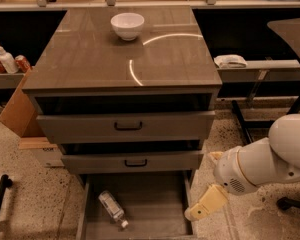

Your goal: Pick blue plastic bottle from bottom drawer and place on counter

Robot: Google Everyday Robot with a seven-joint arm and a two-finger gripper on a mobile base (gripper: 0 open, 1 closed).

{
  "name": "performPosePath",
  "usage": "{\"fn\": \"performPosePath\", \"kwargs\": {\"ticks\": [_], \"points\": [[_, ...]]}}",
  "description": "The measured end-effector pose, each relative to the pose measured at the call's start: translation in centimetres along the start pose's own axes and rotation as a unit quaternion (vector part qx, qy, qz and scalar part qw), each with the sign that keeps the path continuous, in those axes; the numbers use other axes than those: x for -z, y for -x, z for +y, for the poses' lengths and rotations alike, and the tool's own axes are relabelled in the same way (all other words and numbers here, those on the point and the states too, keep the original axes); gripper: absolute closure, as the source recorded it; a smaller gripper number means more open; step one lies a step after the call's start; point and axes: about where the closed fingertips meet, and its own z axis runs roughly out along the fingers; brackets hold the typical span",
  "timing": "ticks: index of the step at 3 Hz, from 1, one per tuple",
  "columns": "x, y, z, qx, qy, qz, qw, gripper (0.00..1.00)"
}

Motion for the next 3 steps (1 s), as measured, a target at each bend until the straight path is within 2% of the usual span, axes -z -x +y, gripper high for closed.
{"fn": "performPosePath", "kwargs": {"ticks": [1, 2, 3], "points": [[-0.3, -0.1, 0.0, 0.0, 0.001, 0.001, 1.0, 0.0], [-3.2, -0.8, -0.6, 0.0, 0.006, 0.006, 1.0, 0.0], [-7.7, -2.4, -1.2, 0.007, 0.014, -0.012, 0.9998, 0.0]]}}
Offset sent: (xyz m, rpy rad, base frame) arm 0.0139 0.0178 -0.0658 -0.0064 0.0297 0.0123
